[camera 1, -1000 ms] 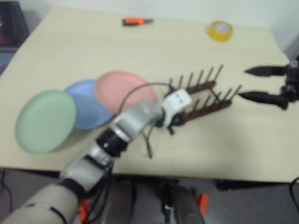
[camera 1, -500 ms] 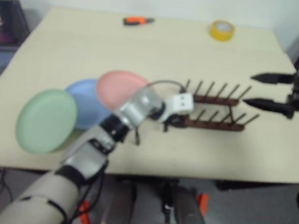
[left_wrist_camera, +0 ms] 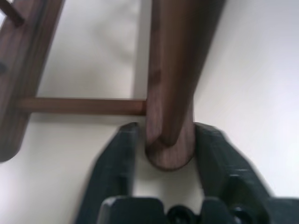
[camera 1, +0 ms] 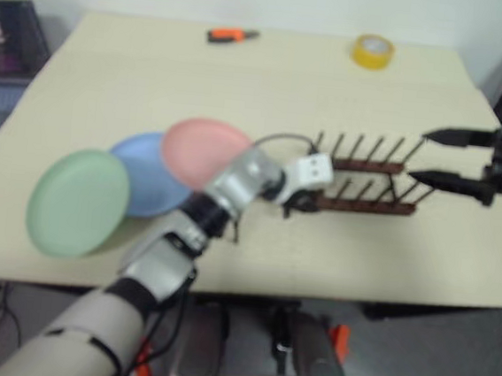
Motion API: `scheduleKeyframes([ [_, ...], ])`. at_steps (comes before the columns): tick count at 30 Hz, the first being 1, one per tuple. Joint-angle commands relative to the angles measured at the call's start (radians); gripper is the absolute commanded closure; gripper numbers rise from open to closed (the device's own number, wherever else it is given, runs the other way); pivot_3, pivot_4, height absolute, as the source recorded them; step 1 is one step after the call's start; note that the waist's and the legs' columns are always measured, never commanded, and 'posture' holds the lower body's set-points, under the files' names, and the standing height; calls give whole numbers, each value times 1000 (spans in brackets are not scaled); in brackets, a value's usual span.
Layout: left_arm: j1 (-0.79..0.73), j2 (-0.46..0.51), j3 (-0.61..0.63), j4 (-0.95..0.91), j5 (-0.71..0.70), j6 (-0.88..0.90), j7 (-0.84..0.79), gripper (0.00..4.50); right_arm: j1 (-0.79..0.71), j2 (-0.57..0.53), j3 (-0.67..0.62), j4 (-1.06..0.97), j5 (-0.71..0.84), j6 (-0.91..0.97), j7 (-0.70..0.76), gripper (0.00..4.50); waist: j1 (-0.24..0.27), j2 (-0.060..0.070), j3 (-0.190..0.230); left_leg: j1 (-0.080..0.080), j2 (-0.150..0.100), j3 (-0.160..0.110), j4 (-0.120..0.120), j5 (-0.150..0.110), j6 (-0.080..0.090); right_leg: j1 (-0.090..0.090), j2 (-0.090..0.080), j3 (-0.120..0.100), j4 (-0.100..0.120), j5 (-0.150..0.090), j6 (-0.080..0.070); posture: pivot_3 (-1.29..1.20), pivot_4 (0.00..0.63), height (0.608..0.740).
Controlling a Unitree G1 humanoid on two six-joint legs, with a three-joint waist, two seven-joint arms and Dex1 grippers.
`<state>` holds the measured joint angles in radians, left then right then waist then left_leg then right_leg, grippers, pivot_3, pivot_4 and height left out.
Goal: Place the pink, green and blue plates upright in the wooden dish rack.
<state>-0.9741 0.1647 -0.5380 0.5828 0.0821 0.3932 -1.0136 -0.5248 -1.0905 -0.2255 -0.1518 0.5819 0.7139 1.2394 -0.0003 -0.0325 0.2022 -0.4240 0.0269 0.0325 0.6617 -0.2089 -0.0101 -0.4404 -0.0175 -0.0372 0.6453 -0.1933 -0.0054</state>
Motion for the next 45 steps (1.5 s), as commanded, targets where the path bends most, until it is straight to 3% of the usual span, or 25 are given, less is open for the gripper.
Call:
scheduleKeyframes([
  [1, -22, 5, 35, -79, -3, 28, -9, 1049, -1, -26, -46, -19, 24, 3, -5, 620, 0, 0, 0, 0, 0, 0, 0, 0, 0, 0, 0, 0, 0, 0, 0, 0, 150, 740],
  [4, -34, 18, 61, -137, -10, 62, -3, 59, 7, -29, -54, -24, 28, 9, -8, 620, 0, 0, 0, 0, 0, 0, 0, 0, 0, 0, 0, 0, 0, 0, 0, 0, 150, 740],
  [9, -11, 170, 126, -485, -51, 207, -67, 23, 135, -69, -169, -91, 54, 87, -23, 620, -1, 0, 0, -1, 2, 0, -1, 0, 0, -1, 1, 0, 0, 0, 0, 0, 150, 740],
  [11, 11, 214, 152, -611, -88, 275, -85, 430, 219, -91, -229, -124, 59, 136, -31, 620, 0, 0, 0, -1, 2, -1, -2, 0, 0, -1, 1, 0, 0, -1, -1, 0, 150, 740],
  [13, 51, 265, 163, -730, -132, 335, -114, 925, 328, -107, -293, -164, 54, 175, -17, 1004, 1, 1, 0, 0, 2, -1, -2, 0, 0, -1, 0, 0, 0, -1, -1, 0, 150, 740],
  [16, 174, 369, 146, -948, -213, 440, -170, 2053, 536, -96, -364, -241, 7, 210, -17, 1872, 1, 1, -1, 2, 3, -1, -2, 0, 0, 2, -1, 0, 0, -2, 0, 0, 150, 740],
  [19, 273, 404, 85, -1058, -232, 466, -150, 3237, 598, -34, -301, -258, -24, 196, -123, 3031, -3, 1, -1, 5, 3, 0, -1, 0, 0, 3, -1, 1, 0, -4, -3, 0, 150, 740],
  [22, 311, 373, -37, -1029, -129, 413, -44, 4370, 553, 97, -184, -241, -48, 193, -266, 4144, -2, 0, -1, 7, 1, -3, 1, 0, 0, 8, -2, 1, -1, -4, -3, 0, 150, 740],
  [23, 316, 351, -67, -1008, -106, 398, -13, 4500, 532, 140, -143, -225, -81, 176, -326, 4465, -2, 0, -1, 8, 1, -4, 2, -1, -1, 10, -2, 0, -3, -4, -3, 0, 150, 740],
  [27, 317, 216, -116, -888, -60, 386, 115, 4500, 449, 296, -37, -146, -179, 141, -518, 4465, -5, 3, -1, 8, 0, -14, 1, -3, -5, 16, -2, -3, -20, -4, -3, 0, 150, 740],
  [37, 321, 62, -148, -660, -3, 347, 250, 4500, 388, 426, 47, -13, -263, 47, -649, 4465, -2, 5, -3, 8, -2, -10, 0, 3, 6, 17, -1, 2, -16, -1, 1, 0, 150, 740],
  [45, 288, -77, -102, -302, 70, 140, 433, 4500, 314, 546, 107, 83, -340, -36, -758, 4465, 0, 8, -16, 9, -3, -10, 0, -3, 9, 19, 1, 1, -15, -1, 2, 0, 150, 740],
])
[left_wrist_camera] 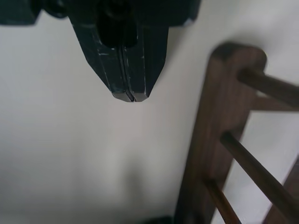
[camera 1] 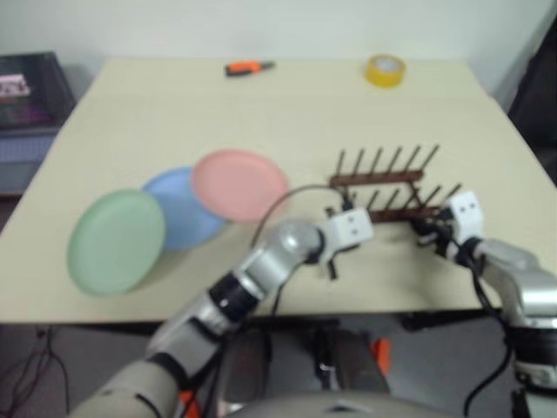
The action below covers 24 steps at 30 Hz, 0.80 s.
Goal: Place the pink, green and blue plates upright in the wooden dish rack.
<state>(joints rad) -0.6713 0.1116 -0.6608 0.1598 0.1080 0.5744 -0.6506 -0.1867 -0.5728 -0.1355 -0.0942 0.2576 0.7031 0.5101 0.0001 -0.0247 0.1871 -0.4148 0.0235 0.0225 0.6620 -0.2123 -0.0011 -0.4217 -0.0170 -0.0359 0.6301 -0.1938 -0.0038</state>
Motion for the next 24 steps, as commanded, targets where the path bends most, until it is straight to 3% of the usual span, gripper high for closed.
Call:
scheduleKeyframes([
  [1, -29, -34, 27, 159, 54, -63, 86, 4500, -36, 40, 23, 32, -18, -30, -34, 4465, -1, 0, -1, 0, 0, 0, 1, 0, 0, 0, 0, 0, 0, 0, 0, 0, 150, 740],
  [20, -168, -70, 137, 561, 117, -286, 250, 4500, -202, 159, 90, 247, -127, -223, -114, 4465, -35, 1, -1, 4, 6, 3, 0, -3, -5, 1, -3, -8, -22, 2, 3, 0, 150, 740],
  [24, -209, -92, 187, 648, 107, -331, 284, 4500, -263, 196, 89, 283, -131, -245, -137, 4465, -36, 4, -2, -2, 9, -1, -1, -3, -4, 1, -3, -25, -43, 7, 12, 0, 150, 740],
])
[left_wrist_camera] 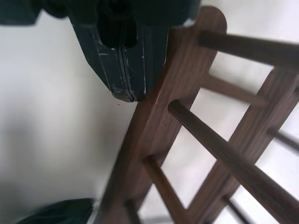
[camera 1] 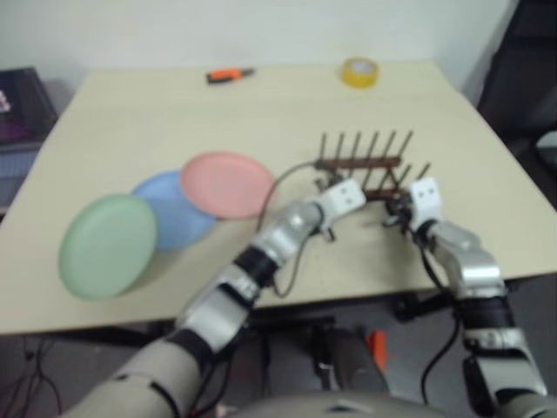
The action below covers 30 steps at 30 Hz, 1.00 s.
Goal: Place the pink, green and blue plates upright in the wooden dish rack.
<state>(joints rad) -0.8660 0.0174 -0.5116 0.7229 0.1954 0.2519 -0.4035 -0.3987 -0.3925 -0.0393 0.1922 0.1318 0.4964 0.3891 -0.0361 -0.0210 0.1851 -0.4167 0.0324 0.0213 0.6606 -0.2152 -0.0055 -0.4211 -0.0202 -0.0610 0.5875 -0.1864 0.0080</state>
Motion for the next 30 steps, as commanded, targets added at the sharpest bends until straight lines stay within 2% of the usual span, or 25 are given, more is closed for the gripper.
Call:
scheduleKeyframes([
  [1, -24, -3, 49, 103, 18, -18, 44, 4500, -62, 19, -3, 2, -8, -43, -16, 4465, 1, 0, 0, 0, 6, -2, 1, 0, 0, 0, -2, -5, -1, 1, 1, 0, 150, 740],
  [6, -59, -16, 80, 150, 21, -53, 60, 4500, -82, 27, -5, 5, 0, -37, -5, 4465, 4, 0, 0, 0, 13, 10, 1, 0, 0, -2, -2, -6, 0, 1, 1, 0, 150, 740],
  [10, -11, 13, 68, 23, 19, 0, -29, 4500, -57, 1, -7, -55, 17, -6, 32, 4465, 5, 0, 0, 2, 13, 14, 1, 0, 0, -4, -3, -3, 10, 3, 1, 0, 150, 740],
  [12, 37, 47, 56, -122, 13, 79, -104, 4500, -35, -25, 0, -127, 41, 43, 77, 4465, 5, 0, 0, 2, 12, 15, 1, 1, 1, -4, -2, -2, 11, 16, -8, 0, 150, 740],
  [14, 112, 102, 57, -389, -28, 239, -208, 4500, 12, -99, 35, -289, 104, 153, 196, 4465, 6, 0, 0, 1, 6, 18, 1, 0, 1, -12, -4, 5, 24, 19, -9, 0, 150, 740],
  [15, 148, 136, 67, -541, -62, 341, -260, 4500, 36, -151, 48, -389, 152, 215, 261, 4465, 7, 0, 0, 0, 3, 18, -2, -2, 2, -16, -3, 12, 27, 19, -9, 0, 150, 740],
  [17, 189, 255, 152, -891, -182, 613, -369, 4500, 64, -316, 3, -638, 354, 350, 452, 4465, 5, 0, 1, -2, -3, 19, -13, -3, 1, -24, -2, 17, 31, 12, -11, 0, 150, 740],
  [18, 181, 319, 213, -1001, -237, 717, -410, 4140, 30, -353, -49, -689, 454, 419, 484, 4500, 4, -1, 1, -3, -4, 21, -15, -3, 1, -31, -2, 21, 38, 7, -10, 0, 150, 740],
  [19, 160, 367, 269, -1061, -274, 803, -429, 3982, -12, -367, -93, -701, 524, 473, 485, 4317, 1, -3, 4, -4, -4, 21, -15, -4, 0, -34, -1, 23, 44, 3, -8, 0, 150, 740],
  [22, 72, 507, 379, -1080, -336, 915, -458, 3005, -113, -379, -146, -680, 621, 532, 471, 3595, 5, -10, 8, 0, -3, 10, -15, -4, 0, -33, 5, 19, 45, 1, -8, 0, 150, 740],
  [25, -44, 669, 427, -983, -331, 902, -469, 1911, -185, -372, -139, -652, 665, 539, 478, 2560, 7, -11, 9, 3, -3, 4, -15, -5, 0, -27, 8, 12, 43, -1, -12, 0, 150, 740],
  [26, -79, 703, 433, -945, -326, 897, -462, 1573, -195, -372, -124, -643, 661, 533, 479, 2205, 8, -11, 9, 3, -3, 2, -16, -5, 0, -26, 9, 12, 42, -5, -19, 0, 150, 740],
  [30, -151, 807, 377, -754, -196, 831, -329, 248, -210, -367, -31, -590, 553, 430, 466, 884, 10, -12, 10, 3, -4, 2, -14, -4, 0, -23, 7, 14, 41, -5, -19, 0, 150, 740],
])
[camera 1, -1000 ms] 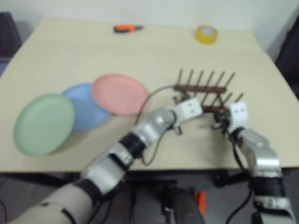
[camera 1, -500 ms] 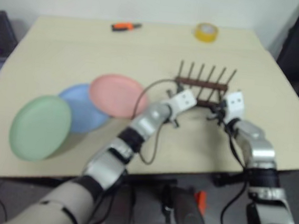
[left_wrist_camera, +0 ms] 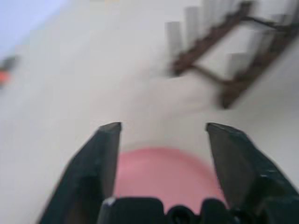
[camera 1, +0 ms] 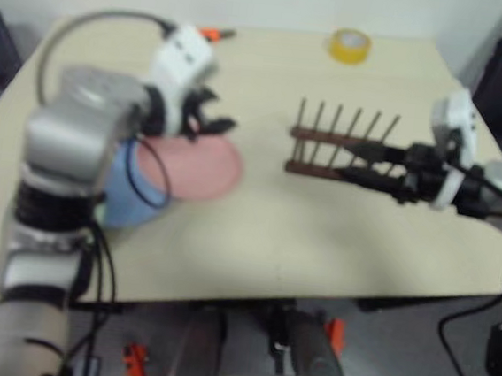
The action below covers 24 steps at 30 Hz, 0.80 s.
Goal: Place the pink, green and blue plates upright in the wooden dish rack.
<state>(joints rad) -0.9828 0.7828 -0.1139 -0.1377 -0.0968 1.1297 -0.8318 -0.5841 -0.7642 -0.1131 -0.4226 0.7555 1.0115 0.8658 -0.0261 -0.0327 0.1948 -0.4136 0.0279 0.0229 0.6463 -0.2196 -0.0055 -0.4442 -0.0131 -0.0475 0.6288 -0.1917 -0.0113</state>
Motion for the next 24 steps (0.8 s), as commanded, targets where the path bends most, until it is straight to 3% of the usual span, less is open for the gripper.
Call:
scheduleKeyframes([
  [1, -36, 38, -16, 139, 114, -43, 142, 0, -27, 7, 62, 39, -100, -113, -18, 544, 0, 0, 0, 1, 0, 0, 0, 0, 0, 0, -1, 2, 0, 0, 0, 0, 150, 740],
  [2, -35, 7, 18, 158, 128, -31, 209, 0, -32, 13, 81, 53, -126, -140, -24, 190, 1, 0, 0, 1, 0, 1, -1, 0, 0, 0, -3, 6, 0, 2, 4, 0, 150, 740],
  [4, -28, -116, 143, 137, 133, 52, 356, 0, -42, 34, 98, 71, -142, -162, -33, 190, 5, -1, 0, -1, 0, 3, -1, 0, 0, -1, -5, 8, 0, 4, 7, 0, 150, 740],
  [9, 33, -281, 252, -75, 127, 326, 475, 0, -30, 50, 115, 67, -161, -191, -35, 190, 21, -7, 4, -7, -3, 7, 2, -1, -1, -3, -9, 12, -1, 4, 13, 0, 150, 740],
  [14, 83, -257, 275, -209, 117, 477, 512, 0, 3, 39, 112, 49, -162, -196, -36, 190, 23, -8, 4, -6, -2, 6, 2, -1, -2, -5, -8, 12, 0, 3, 13, 0, 150, 740],
  [24, 232, -247, 310, -297, 35, 485, 534, 0, 29, 40, 121, 43, -169, -205, -39, 190, 23, -8, 4, 1, -1, 5, 6, 0, -3, -3, -7, 11, 14, 2, 11, 0, 150, 740],
])
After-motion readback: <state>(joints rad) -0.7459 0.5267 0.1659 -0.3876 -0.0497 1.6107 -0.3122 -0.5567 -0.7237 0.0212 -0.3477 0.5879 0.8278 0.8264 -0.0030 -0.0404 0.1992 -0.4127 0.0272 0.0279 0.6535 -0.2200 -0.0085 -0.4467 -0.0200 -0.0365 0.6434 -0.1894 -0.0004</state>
